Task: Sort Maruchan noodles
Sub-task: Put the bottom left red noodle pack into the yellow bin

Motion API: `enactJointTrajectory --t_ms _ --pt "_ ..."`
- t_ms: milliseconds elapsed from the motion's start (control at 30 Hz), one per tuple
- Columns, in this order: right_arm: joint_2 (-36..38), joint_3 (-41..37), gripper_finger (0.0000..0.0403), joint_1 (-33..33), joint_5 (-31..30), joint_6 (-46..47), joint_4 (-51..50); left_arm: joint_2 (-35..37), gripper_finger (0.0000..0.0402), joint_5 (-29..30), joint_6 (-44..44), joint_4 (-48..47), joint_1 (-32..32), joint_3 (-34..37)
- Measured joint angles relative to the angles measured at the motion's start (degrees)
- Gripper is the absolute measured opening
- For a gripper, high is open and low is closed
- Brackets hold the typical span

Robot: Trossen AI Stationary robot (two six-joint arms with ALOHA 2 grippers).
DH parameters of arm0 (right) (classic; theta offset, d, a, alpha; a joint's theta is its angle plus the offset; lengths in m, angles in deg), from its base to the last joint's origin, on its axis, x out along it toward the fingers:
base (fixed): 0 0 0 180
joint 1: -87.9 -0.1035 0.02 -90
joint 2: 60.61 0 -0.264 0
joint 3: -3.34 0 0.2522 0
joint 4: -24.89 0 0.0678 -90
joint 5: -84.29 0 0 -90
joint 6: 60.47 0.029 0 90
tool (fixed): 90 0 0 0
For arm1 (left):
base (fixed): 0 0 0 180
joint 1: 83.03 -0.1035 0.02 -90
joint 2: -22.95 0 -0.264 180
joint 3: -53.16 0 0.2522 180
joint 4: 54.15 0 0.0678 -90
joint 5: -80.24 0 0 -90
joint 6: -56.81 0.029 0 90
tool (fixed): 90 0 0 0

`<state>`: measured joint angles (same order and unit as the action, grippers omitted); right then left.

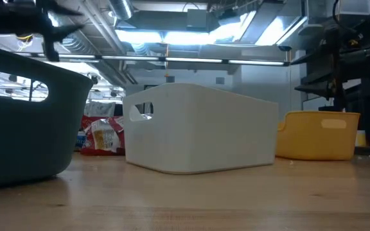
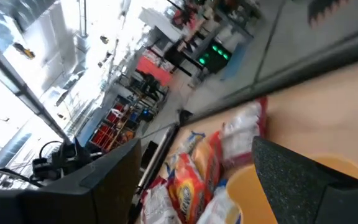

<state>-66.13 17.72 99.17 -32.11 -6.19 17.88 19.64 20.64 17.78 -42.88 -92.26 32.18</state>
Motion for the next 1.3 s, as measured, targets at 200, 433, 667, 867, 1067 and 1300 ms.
enactJointTrajectory --t_ms 200,433,667,867,1067,1300 --pt "0.02 0.20 0.0294 0.00 -2.10 -8.62 7.64 -9.65 0.0106 -3.12 8.17 -0.17 -0.02 -10.21" --pt "0.00 5.93 0.0294 0.00 -2.35 -20.14 4.58 -26.42 0.0113 -8.89 11.18 -10.87 -0.02 -24.52" --pt "0.00 15.63 0.0294 0.00 -2.07 -30.96 -7.30 -39.81 0.0162 -16.69 12.85 -18.88 -0.01 -34.80" --pt "0.00 22.36 0.0294 0.00 -2.27 -35.97 -19.55 -46.13 0.0206 -20.22 14.34 -26.80 -0.18 -40.29" --pt "0.02 23.94 0.0294 0.01 -4.36 -37.07 -26.01 -50.57 0.0217 -20.49 13.72 -35.22 -1.93 -42.47" --pt "0.00 23.97 0.0294 0.00 -4.48 -34.27 -31.79 -54.12 0.0218 -21.07 12.79 -41.50 -5.95 -42.49"
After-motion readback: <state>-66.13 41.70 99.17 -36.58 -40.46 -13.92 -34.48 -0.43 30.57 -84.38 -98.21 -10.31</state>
